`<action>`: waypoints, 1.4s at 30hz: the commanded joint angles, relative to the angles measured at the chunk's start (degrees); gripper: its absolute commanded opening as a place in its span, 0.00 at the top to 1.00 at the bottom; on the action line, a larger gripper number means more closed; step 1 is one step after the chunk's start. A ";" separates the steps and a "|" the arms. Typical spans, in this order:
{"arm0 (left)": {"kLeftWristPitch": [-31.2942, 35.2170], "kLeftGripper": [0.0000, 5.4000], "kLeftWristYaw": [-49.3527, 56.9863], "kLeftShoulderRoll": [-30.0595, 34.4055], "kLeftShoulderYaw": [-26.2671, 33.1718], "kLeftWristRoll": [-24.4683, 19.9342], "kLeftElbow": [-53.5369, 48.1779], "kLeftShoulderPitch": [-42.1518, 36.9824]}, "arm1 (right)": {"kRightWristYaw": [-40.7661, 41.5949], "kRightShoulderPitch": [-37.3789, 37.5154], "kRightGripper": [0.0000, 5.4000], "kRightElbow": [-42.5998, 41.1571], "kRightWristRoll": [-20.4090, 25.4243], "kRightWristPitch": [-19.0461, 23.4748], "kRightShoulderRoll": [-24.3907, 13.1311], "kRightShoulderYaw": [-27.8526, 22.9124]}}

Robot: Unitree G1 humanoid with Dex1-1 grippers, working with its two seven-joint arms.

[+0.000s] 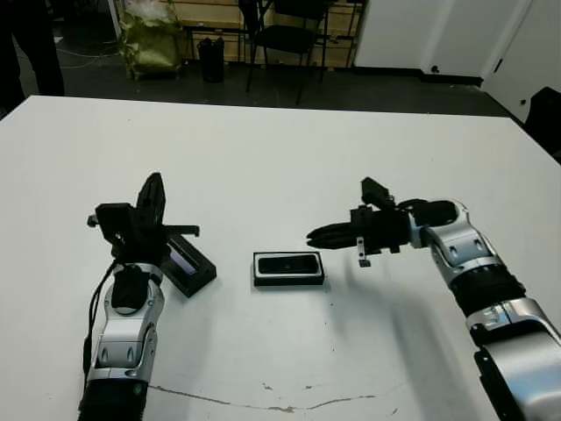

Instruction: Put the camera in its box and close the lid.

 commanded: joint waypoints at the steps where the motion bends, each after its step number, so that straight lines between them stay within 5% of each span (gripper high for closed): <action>1: 0.03 1.00 -0.18 -0.08 -0.02 0.17 1.25 0.44 | 0.57 -1.97 1.00 5.80 -1.79 -1.21 1.54 0.65; 11: 0.01 1.00 0.07 -0.23 -0.14 0.12 1.27 0.47 | 3.02 -6.54 1.00 17.91 -5.73 -10.12 3.82 1.15; 26: -1.11 1.00 -0.17 -0.22 -0.03 0.48 1.96 0.36 | 10.13 -6.14 1.00 16.24 -2.43 -9.80 2.80 -3.81; 29: -0.43 1.00 0.06 -0.19 -0.01 0.72 1.52 0.41 | 8.98 -8.18 1.00 20.01 -0.86 -5.02 3.18 -6.59; 35: 0.66 1.00 0.16 -0.22 -0.01 0.65 0.67 0.51 | 3.76 -9.85 1.00 13.03 2.34 8.10 -0.19 -11.87; 39: 0.18 1.00 0.03 -0.22 0.03 0.66 0.70 0.44 | -4.59 -3.99 1.00 7.86 8.38 5.00 1.38 -19.75; 42: 0.18 1.00 -0.55 -0.03 0.09 0.18 0.55 0.34 | -15.41 1.42 1.00 -0.59 7.77 3.64 1.90 -21.41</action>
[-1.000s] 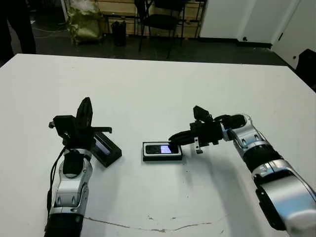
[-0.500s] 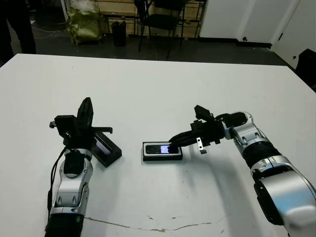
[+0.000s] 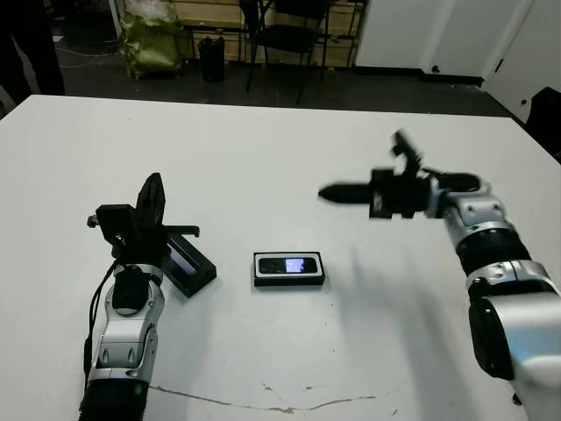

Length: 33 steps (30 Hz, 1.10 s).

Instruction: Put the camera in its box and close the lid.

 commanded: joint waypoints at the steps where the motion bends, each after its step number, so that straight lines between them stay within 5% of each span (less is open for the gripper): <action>1: 0.40 1.00 -0.71 0.23 0.10 -0.50 0.49 0.33 | -11.48 6.88 1.00 -9.20 -1.57 -0.81 0.49 -1.29; 5: 0.66 1.00 -0.77 0.71 0.18 -0.19 0.28 0.19 | -20.76 12.66 1.00 -17.07 -2.25 -1.82 0.85 -1.72; 13: 3.67 1.00 -0.67 1.48 0.66 -0.67 -2.25 0.70 | -26.09 16.19 1.00 -14.07 -0.56 -11.40 2.80 -3.84; 33: 6.13 1.00 -2.71 3.19 2.39 -1.33 -5.07 2.59 | -36.01 23.73 1.00 -21.84 3.74 -8.94 8.02 -4.91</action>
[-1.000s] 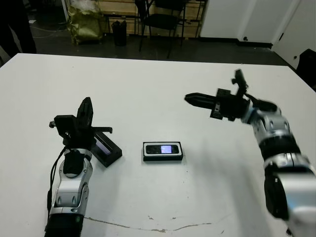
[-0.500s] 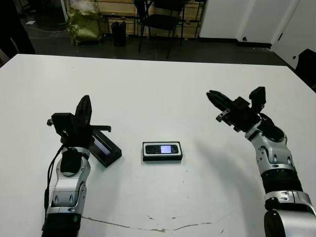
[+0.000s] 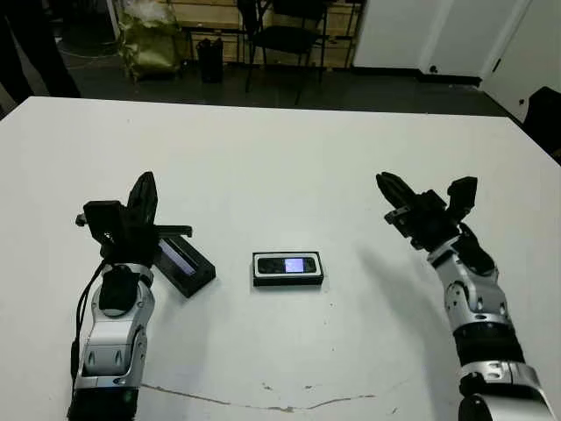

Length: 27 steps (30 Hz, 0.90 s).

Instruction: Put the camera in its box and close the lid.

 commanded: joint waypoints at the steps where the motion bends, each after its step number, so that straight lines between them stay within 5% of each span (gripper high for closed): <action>1: -1.71 1.00 -1.84 1.98 1.03 -0.47 2.32 0.48 | -1.82 2.17 1.00 -1.89 0.85 2.69 0.88 -0.04; 6: -6.75 1.00 -5.82 5.41 2.78 -1.09 5.52 0.09 | -4.34 3.90 1.00 -5.06 0.85 4.63 1.74 0.24; 10: -0.51 1.00 -6.33 8.87 3.87 -0.80 0.32 1.27 | -5.60 5.10 1.00 -7.40 0.82 4.67 2.56 0.55; 17: 15.32 1.00 -11.13 19.12 6.04 -1.45 -9.79 1.57 | -13.57 6.70 1.00 -7.41 -2.32 -1.65 6.15 0.17; 27: 42.87 1.00 -19.48 32.74 9.08 -6.65 -19.73 -0.38 | -16.17 7.67 1.00 -6.74 -2.18 -4.64 7.47 -0.12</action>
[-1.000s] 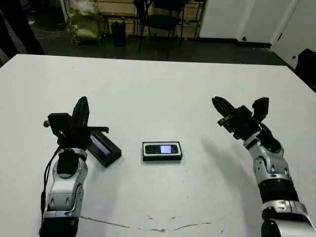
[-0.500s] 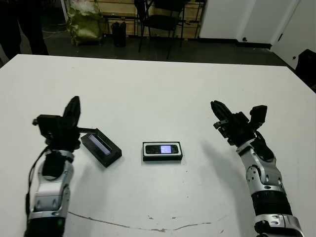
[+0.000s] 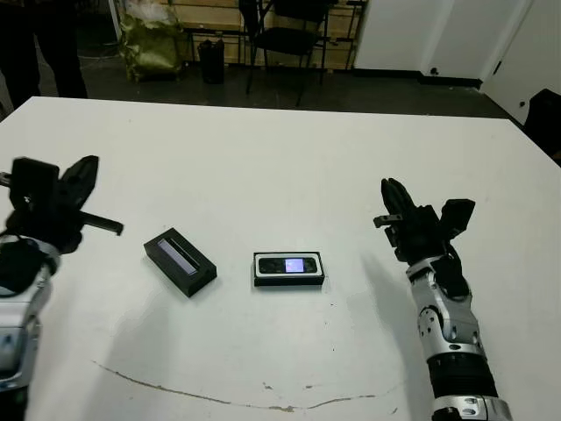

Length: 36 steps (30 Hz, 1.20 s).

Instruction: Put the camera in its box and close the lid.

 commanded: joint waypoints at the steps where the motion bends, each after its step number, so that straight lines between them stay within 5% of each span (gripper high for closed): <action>1: 7.25 1.00 -5.10 6.13 0.49 -2.20 -0.38 -0.88 | -0.53 0.90 1.00 1.16 -0.04 -0.17 -0.38 -0.53; 8: 6.47 1.00 -21.74 18.80 -1.60 -5.79 7.01 -2.89 | -0.70 0.84 1.00 1.24 0.13 0.19 -0.90 -0.76; 14: 5.74 1.00 -31.89 24.62 -10.02 -4.90 13.94 -11.45 | -1.25 1.09 1.00 -0.75 1.09 1.88 -0.65 -0.73; 19: 4.39 1.00 -36.93 21.83 -18.47 -3.48 22.47 -19.82 | -0.23 1.18 1.00 -1.40 1.98 1.76 -1.05 -0.91; 24: 9.96 1.00 -38.42 20.27 -27.26 0.23 25.01 -26.39 | -2.17 1.88 1.00 -4.66 0.86 4.28 -1.83 -0.66; 36: 5.24 1.00 -48.88 17.17 -37.64 6.54 38.03 -33.01 | -3.13 1.22 1.00 -4.87 0.48 5.63 -2.98 -1.28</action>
